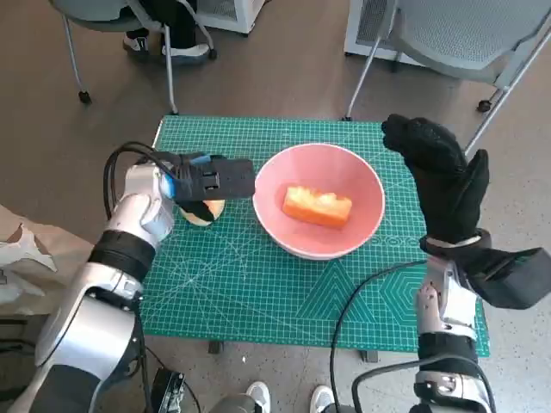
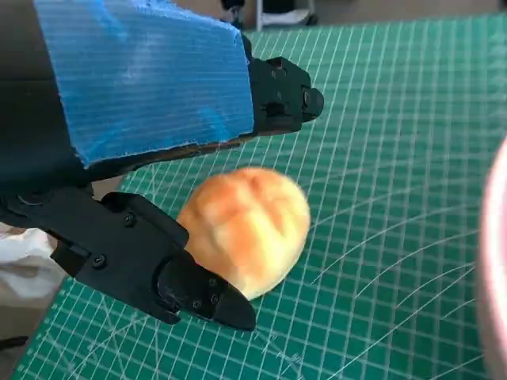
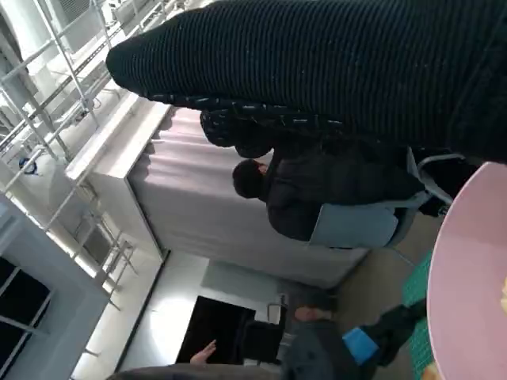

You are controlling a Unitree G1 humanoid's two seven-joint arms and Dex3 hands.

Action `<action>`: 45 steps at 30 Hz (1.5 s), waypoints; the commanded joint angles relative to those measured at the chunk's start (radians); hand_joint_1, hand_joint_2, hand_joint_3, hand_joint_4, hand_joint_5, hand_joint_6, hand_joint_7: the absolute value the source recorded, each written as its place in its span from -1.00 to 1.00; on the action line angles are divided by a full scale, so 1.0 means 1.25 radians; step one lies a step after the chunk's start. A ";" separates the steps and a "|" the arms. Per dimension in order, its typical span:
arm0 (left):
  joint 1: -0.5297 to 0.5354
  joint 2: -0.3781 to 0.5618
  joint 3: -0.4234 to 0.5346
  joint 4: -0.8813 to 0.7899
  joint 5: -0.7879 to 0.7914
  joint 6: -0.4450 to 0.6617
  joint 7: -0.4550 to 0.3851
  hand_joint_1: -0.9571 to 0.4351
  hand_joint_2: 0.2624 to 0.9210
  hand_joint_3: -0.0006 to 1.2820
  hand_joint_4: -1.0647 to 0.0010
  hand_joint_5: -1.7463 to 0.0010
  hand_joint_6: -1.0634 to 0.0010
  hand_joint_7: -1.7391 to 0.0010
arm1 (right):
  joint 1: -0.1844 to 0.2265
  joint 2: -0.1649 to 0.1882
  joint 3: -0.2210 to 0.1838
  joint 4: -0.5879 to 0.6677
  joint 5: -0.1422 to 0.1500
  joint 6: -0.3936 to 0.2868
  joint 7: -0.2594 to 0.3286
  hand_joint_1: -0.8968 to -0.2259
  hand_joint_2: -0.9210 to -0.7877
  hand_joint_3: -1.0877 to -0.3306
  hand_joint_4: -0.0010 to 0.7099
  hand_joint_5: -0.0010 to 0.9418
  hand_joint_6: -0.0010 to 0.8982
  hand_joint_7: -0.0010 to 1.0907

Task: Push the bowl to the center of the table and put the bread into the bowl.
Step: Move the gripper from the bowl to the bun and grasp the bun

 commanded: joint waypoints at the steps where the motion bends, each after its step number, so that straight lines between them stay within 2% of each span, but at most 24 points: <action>1: -0.034 -0.012 -0.010 0.046 0.007 -0.002 0.008 -0.25 0.32 -0.99 1.00 1.00 0.79 1.00 | 0.026 -0.002 -0.001 -0.004 0.001 0.013 -0.003 -0.22 -1.00 -0.06 -0.29 -0.99 -0.77 -0.11; 19: -0.037 -0.024 -0.024 0.108 0.007 -0.017 0.018 -0.18 0.39 -0.98 1.00 1.00 0.77 0.99 | 0.032 -0.004 0.000 -0.010 0.000 0.017 -0.003 -0.22 -1.00 -0.06 -0.29 -0.99 -0.77 -0.13; 22: -0.037 -0.025 -0.028 0.114 0.007 -0.015 0.019 -0.14 0.40 -0.98 0.90 0.97 0.74 0.99 | 0.032 -0.004 0.000 -0.011 0.001 0.018 -0.003 -0.22 -1.00 -0.06 -0.29 -0.99 -0.76 -0.13; 25: -0.032 -0.026 -0.032 0.119 0.011 -0.016 0.032 -0.09 0.43 -0.98 0.72 0.94 0.64 0.97 | 0.033 -0.004 0.000 -0.011 0.003 0.018 0.000 -0.22 -1.00 -0.06 -0.29 -0.99 -0.76 -0.13; 28: -0.022 -0.028 -0.033 0.126 0.014 -0.013 0.072 0.00 0.49 -0.98 0.52 0.92 0.43 0.93 | 0.034 -0.004 0.000 -0.014 0.004 0.019 0.001 -0.22 -1.00 -0.06 -0.29 -1.00 -0.76 -0.13; 29: -0.018 -0.028 -0.032 0.129 0.013 -0.010 0.088 -0.06 0.67 -0.97 0.37 0.90 0.12 0.48 | 0.035 -0.004 0.000 -0.016 0.005 0.020 0.001 -0.22 -1.00 -0.06 -0.29 -1.00 -0.76 -0.14; 30: -0.013 -0.030 -0.030 0.131 0.012 -0.006 0.111 -0.10 0.79 -0.97 0.28 0.90 -0.06 0.19 | 0.035 -0.004 0.000 -0.018 0.005 0.020 0.001 -0.22 -1.00 -0.06 -0.29 -1.00 -0.76 -0.14; 32: -0.006 -0.032 -0.026 0.135 0.009 -0.001 0.144 -0.14 0.86 -0.98 0.07 0.89 -0.28 -0.04 | 0.035 -0.004 0.000 -0.019 0.006 0.022 0.001 -0.22 -1.00 -0.06 -0.30 -1.00 -0.76 -0.14; 33: -0.004 -0.033 -0.025 0.137 0.008 0.001 0.157 -0.15 0.91 -0.98 -0.12 0.86 -0.33 -0.14 | 0.036 -0.004 0.000 -0.020 0.007 0.022 0.001 -0.22 -1.00 -0.06 -0.30 -1.00 -0.76 -0.14; 34: -0.001 -0.035 -0.024 0.138 0.007 0.004 0.173 -0.16 0.92 -0.98 -0.19 0.85 -0.35 -0.18 | 0.036 -0.004 0.000 -0.021 0.008 0.024 0.001 -0.22 -1.00 -0.06 -0.30 -1.00 -0.76 -0.14; 35: 0.001 -0.037 -0.023 0.139 0.005 0.007 0.184 0.04 0.95 -0.95 -0.19 0.36 -0.33 -0.18 | 0.036 -0.004 0.000 -0.021 0.009 0.025 0.001 -0.22 -1.00 -0.06 -0.30 -1.00 -0.76 -0.14; 36: 0.002 -0.038 -0.022 0.140 0.004 0.008 0.190 0.16 0.97 -0.92 -0.18 0.04 -0.30 -0.18 | 0.037 -0.003 0.000 -0.022 0.009 0.026 0.001 -0.22 -1.00 -0.06 -0.30 -1.00 -0.75 -0.14; 38: 0.005 -0.041 -0.020 0.141 0.002 0.013 0.207 0.27 0.98 -0.89 -0.20 -0.24 -0.26 -0.17 | 0.037 -0.003 -0.001 -0.023 0.009 0.026 0.001 -0.22 -1.00 -0.06 -0.30 -1.00 -0.75 -0.14; 39: 0.006 -0.043 -0.020 0.142 0.001 0.013 0.212 0.31 0.98 -0.88 -0.22 -0.35 -0.25 -0.15 | 0.037 -0.003 -0.001 -0.023 0.009 0.026 0.001 -0.22 -1.00 -0.06 -0.30 -1.00 -0.75 -0.14; 41: 0.008 -0.041 -0.018 0.142 -0.001 0.007 0.217 0.34 0.97 -0.86 -0.27 -0.42 -0.22 -0.16 | 0.038 -0.003 -0.001 -0.024 0.009 0.027 0.001 -0.22 -1.00 -0.06 -0.30 -1.00 -0.75 -0.15; 45: 0.008 -0.035 -0.018 0.141 -0.004 -0.008 0.211 0.37 0.95 -0.84 -0.35 -0.41 -0.16 -0.23 | 0.037 -0.004 -0.002 -0.025 0.009 0.027 0.002 -0.23 -1.00 -0.06 -0.30 -1.00 -0.75 -0.15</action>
